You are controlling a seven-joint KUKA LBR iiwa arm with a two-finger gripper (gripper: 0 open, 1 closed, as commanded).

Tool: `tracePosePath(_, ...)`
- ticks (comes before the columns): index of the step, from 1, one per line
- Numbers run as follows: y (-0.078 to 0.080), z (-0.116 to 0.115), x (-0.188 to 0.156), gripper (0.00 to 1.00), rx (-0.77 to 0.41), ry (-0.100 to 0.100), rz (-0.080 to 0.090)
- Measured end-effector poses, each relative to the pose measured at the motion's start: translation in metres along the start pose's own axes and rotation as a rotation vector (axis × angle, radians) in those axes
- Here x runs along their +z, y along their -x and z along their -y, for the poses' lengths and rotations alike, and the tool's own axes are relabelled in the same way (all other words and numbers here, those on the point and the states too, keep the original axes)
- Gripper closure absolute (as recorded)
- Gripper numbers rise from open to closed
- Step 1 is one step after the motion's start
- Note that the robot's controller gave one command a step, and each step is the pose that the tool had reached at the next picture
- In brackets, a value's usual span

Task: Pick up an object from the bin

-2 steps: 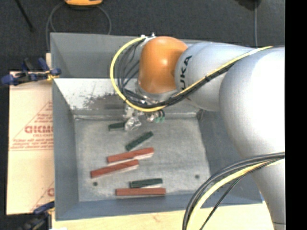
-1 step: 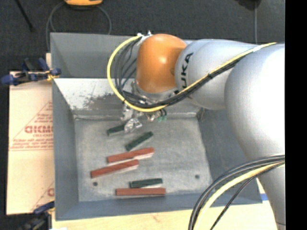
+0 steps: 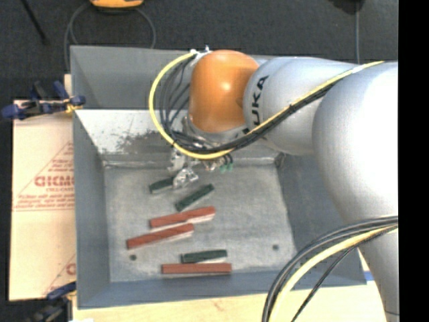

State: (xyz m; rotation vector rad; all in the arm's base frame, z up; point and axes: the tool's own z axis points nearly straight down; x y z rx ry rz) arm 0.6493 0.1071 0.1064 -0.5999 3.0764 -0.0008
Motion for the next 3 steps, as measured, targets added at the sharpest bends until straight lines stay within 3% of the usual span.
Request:
tracePosePath(1,-0.003,0.005,-0.04,1.0,-0.061,-0.001,0.003)
tracePosePath(2,0.006,-0.008,-0.032,1.0,-0.098,-0.001,-0.002)
tracePosePath(3,-0.016,-0.009,-0.139,1.0,-0.114,0.002,-0.002)
